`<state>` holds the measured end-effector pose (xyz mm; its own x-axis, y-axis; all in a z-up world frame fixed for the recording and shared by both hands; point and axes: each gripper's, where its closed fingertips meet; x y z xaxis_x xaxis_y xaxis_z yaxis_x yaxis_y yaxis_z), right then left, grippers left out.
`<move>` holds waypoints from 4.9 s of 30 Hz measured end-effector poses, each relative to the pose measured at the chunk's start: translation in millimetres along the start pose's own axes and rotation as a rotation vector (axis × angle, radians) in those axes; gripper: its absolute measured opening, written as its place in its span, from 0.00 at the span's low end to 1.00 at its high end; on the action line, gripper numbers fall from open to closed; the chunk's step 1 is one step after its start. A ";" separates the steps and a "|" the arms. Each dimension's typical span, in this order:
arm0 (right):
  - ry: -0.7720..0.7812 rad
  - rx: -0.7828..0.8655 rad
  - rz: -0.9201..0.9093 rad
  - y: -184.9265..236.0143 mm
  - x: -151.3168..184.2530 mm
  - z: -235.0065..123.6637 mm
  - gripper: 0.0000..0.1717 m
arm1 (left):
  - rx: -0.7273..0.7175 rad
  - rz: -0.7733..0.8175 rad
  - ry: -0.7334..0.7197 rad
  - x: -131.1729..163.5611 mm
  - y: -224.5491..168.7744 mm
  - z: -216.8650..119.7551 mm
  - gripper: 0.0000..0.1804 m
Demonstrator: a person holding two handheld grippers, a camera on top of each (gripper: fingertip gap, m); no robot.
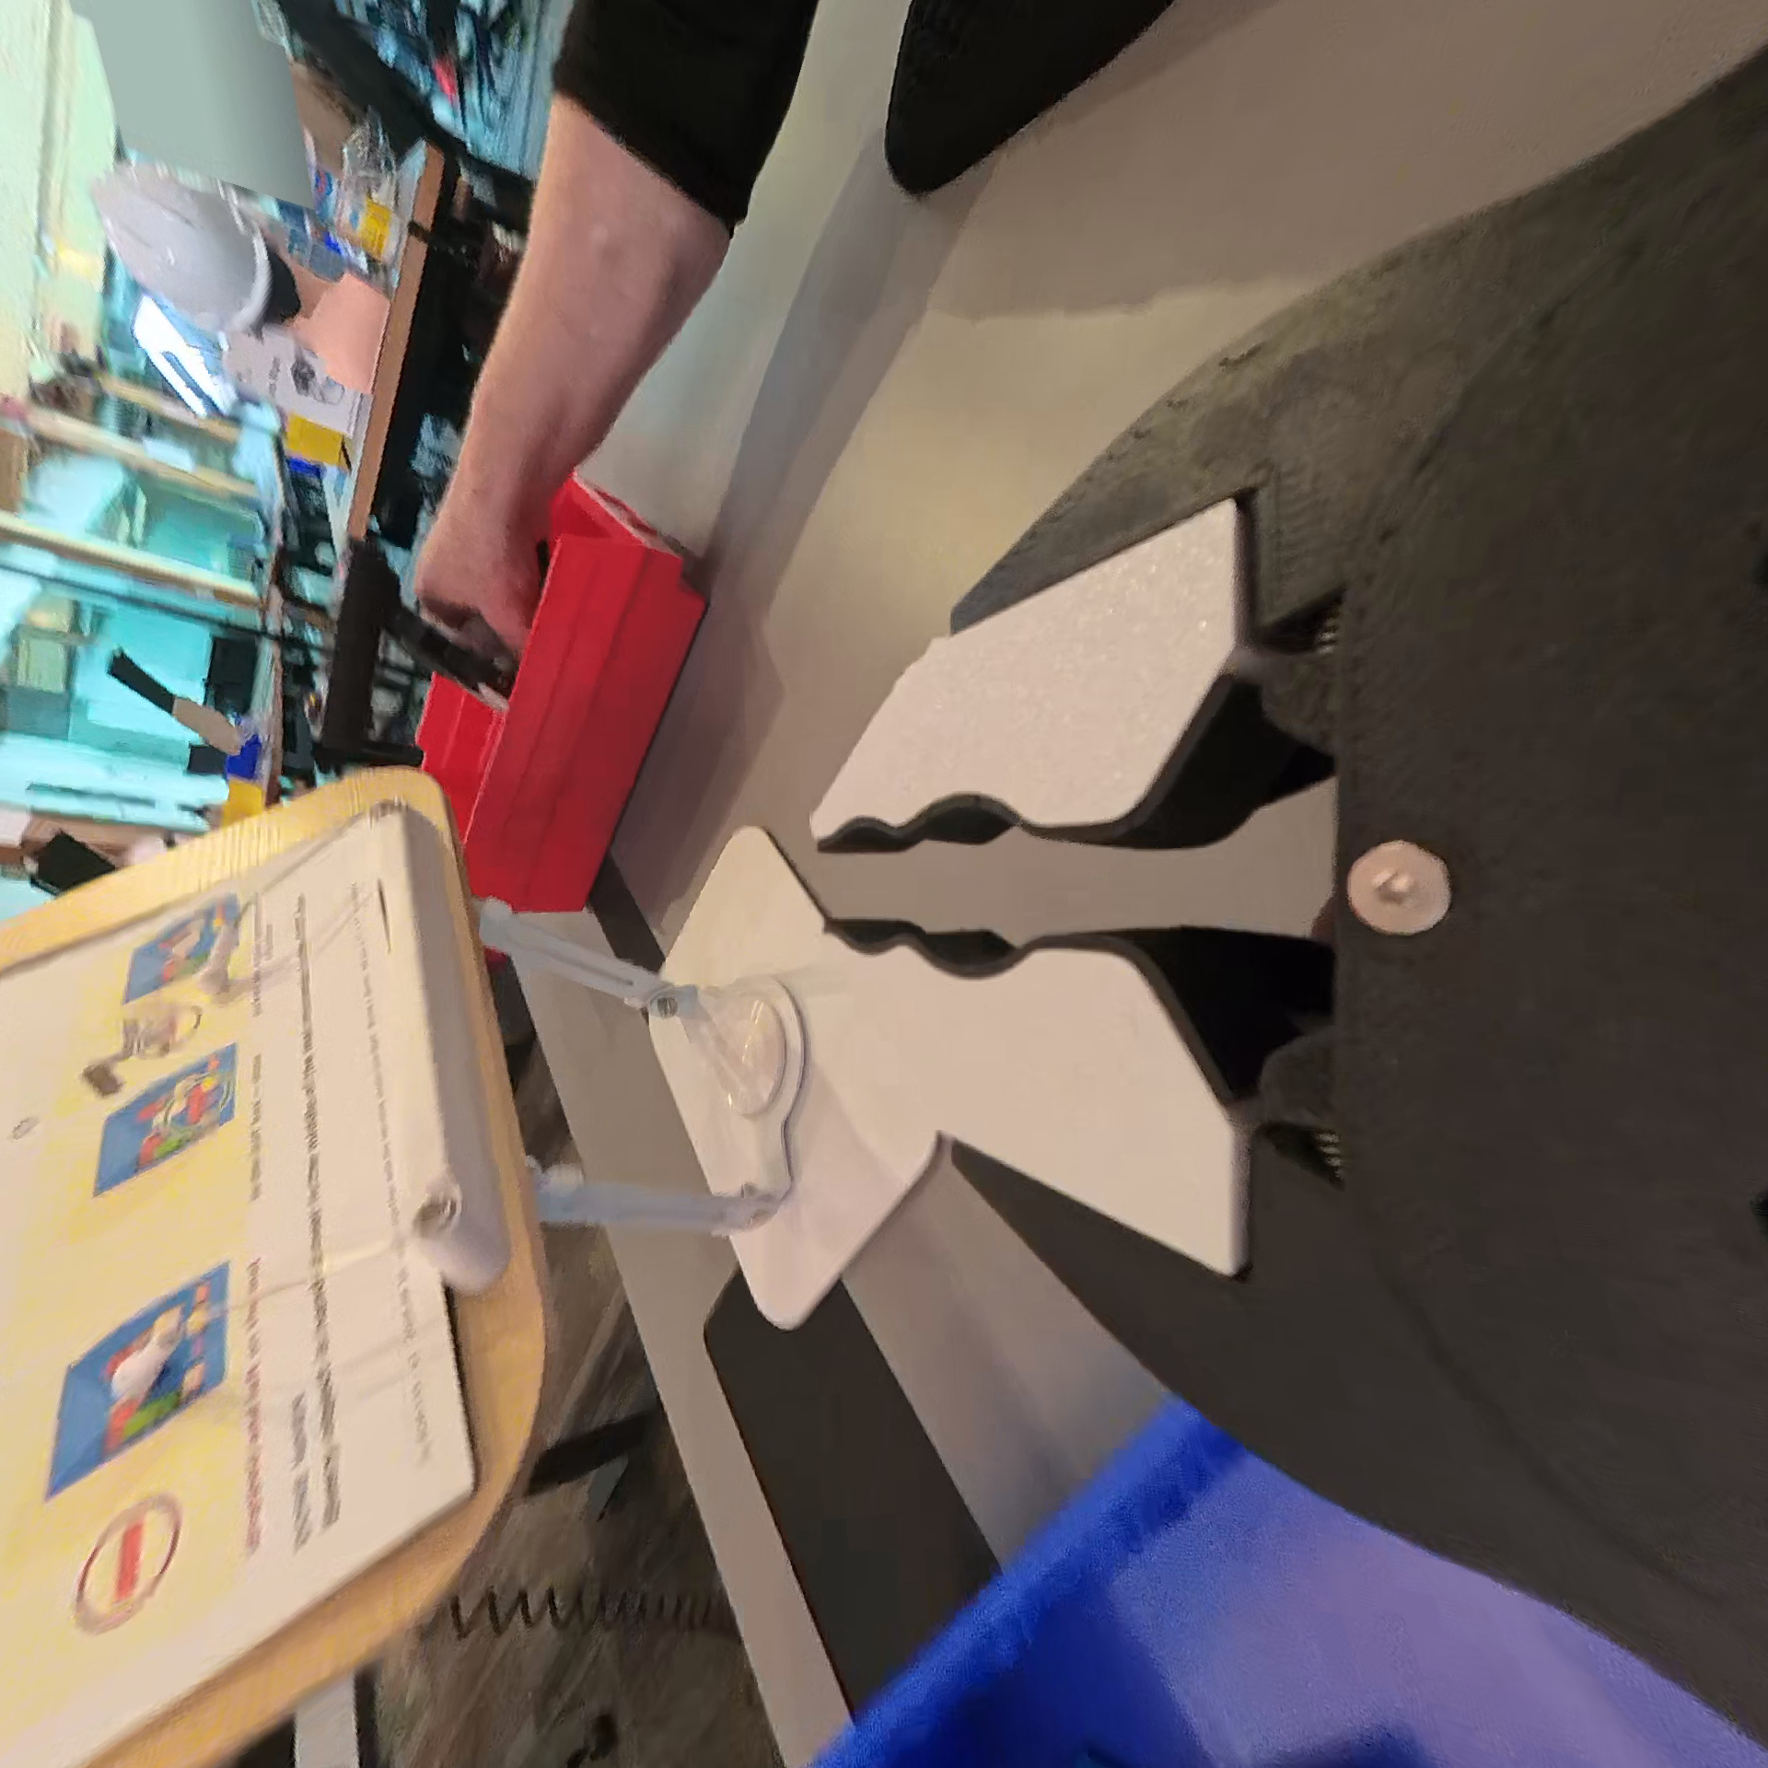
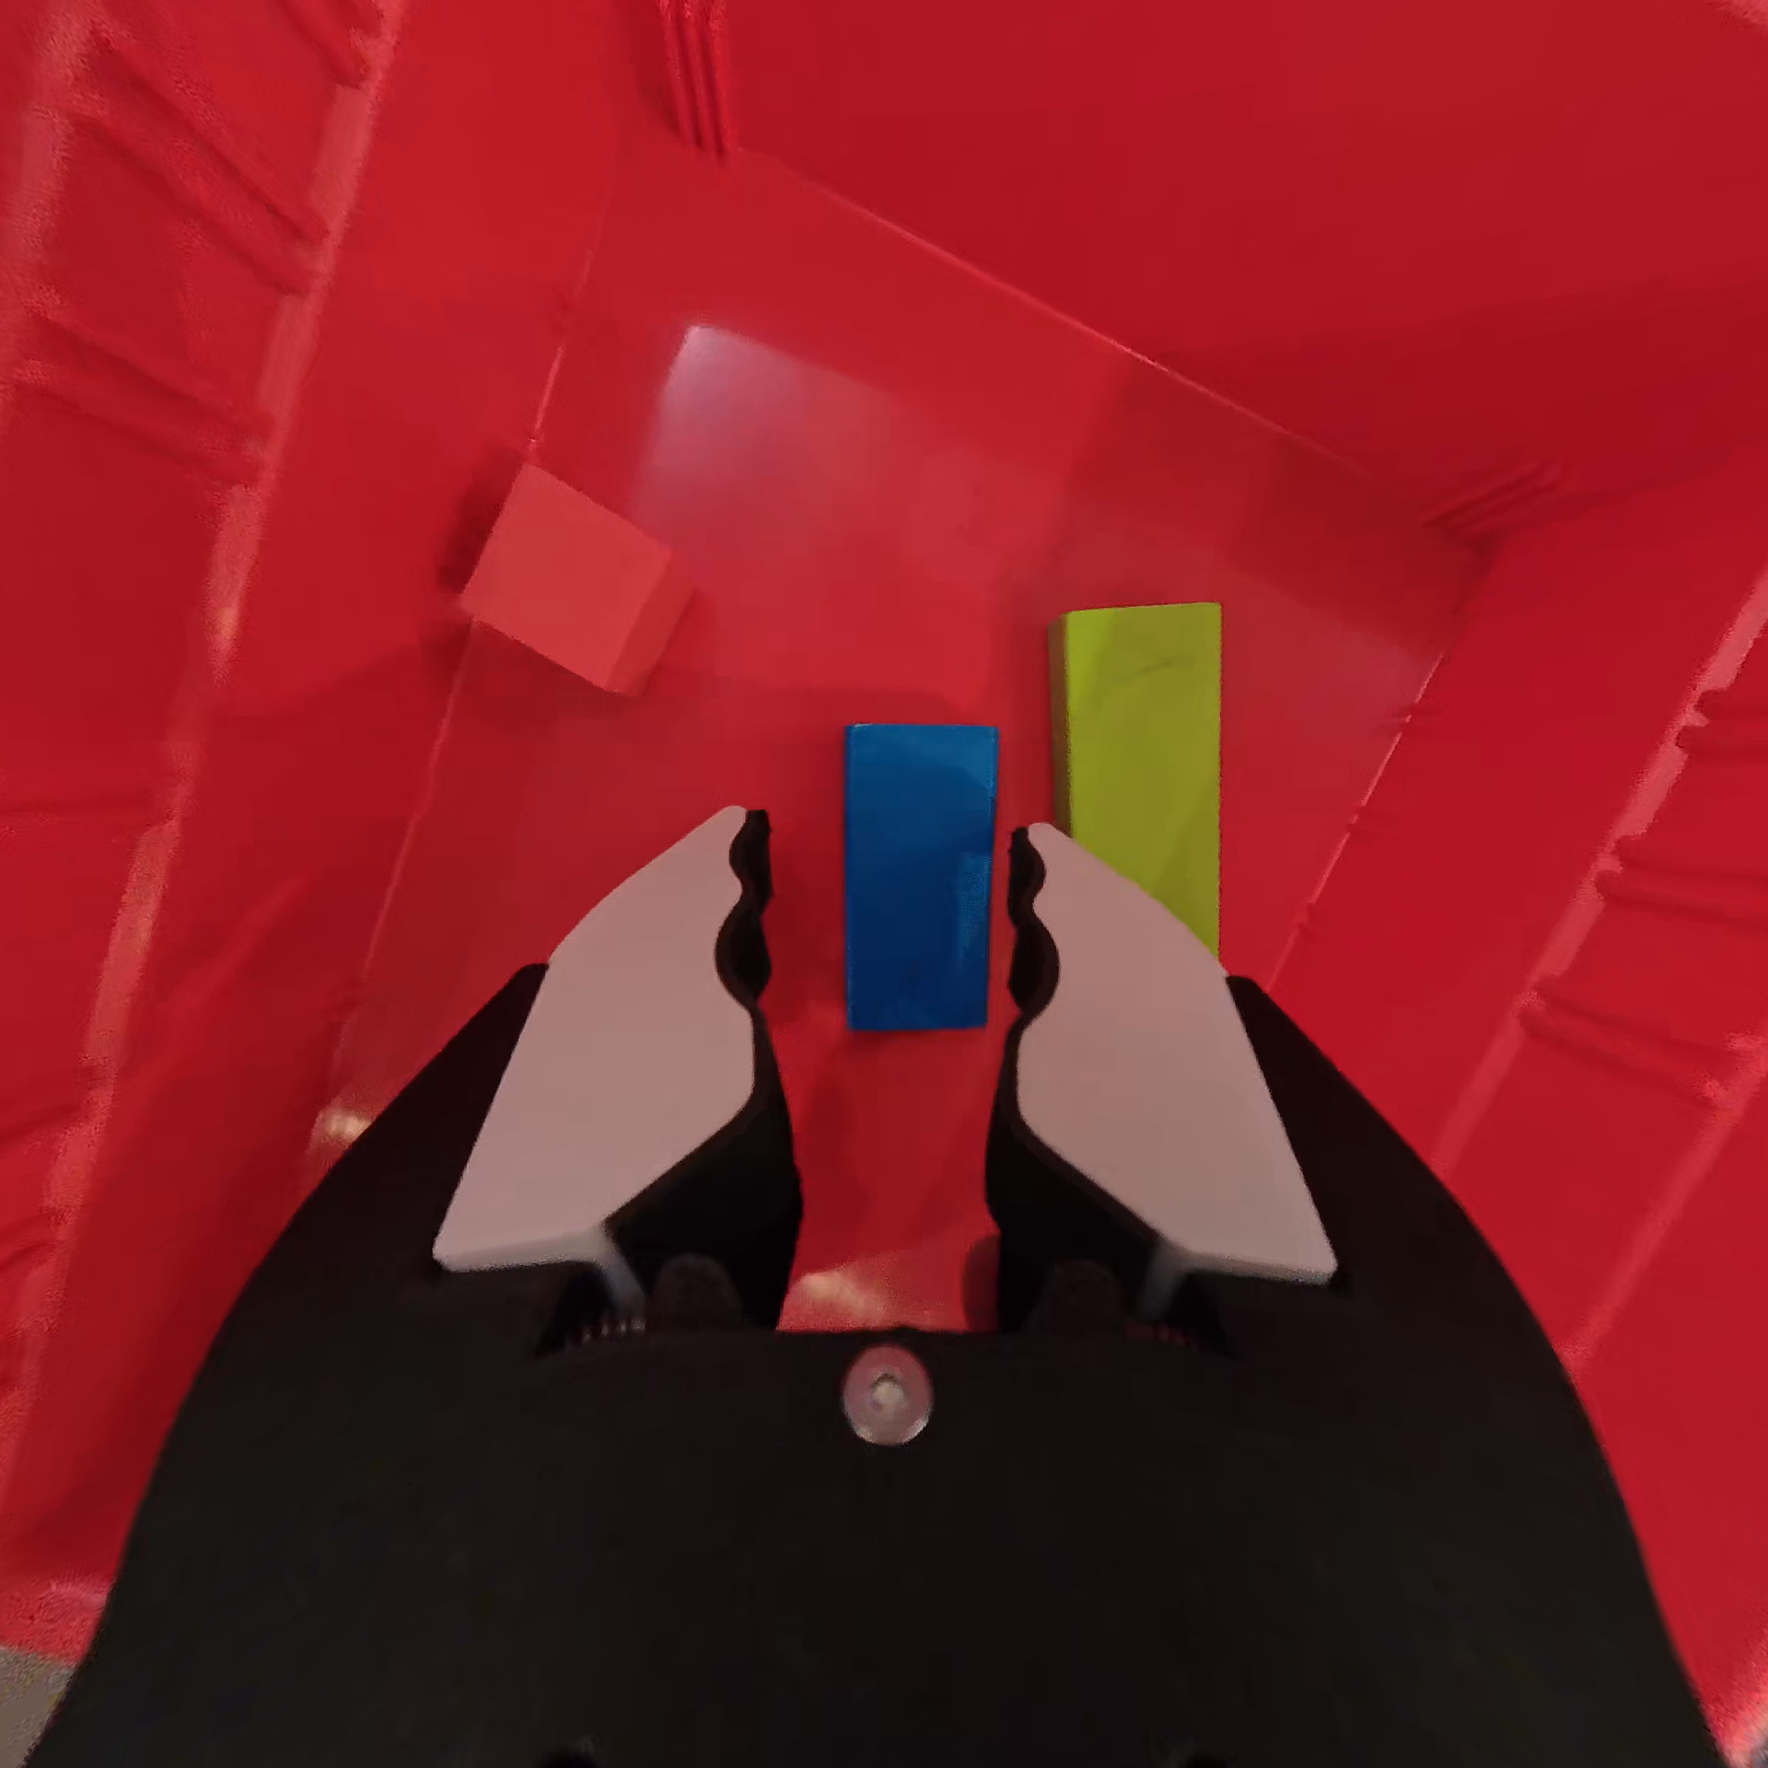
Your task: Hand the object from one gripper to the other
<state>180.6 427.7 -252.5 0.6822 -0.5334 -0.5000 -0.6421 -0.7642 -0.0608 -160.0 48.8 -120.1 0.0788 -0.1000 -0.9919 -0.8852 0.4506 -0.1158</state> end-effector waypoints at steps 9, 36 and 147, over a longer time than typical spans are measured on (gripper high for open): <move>-0.253 -0.003 -0.131 58.2 -29.6 -88.6 0.26 | -0.476 0.047 0.386 1.8 111.6 -92.2 0.25; -0.346 -0.165 -0.335 178.1 -30.7 -105.4 0.22 | -0.606 -0.036 1.016 108.8 188.6 -85.7 0.36; 0.156 0.139 -0.386 53.7 12.8 -108.4 0.28 | -0.316 0.441 0.844 34.6 168.1 -91.0 0.30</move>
<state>192.8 340.5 -168.6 0.9193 -0.2745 -0.2820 -0.3632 -0.8679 -0.3390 -347.8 40.4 -169.0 -0.5285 -0.6322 -0.5667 -0.8476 0.3553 0.3941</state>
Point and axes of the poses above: each gripper's, where its closed fingertips meet, z out along the fingers, x out of its underside, y = z × x across the jaws, and after that the axes turned 7 degrees about -y, right-handed
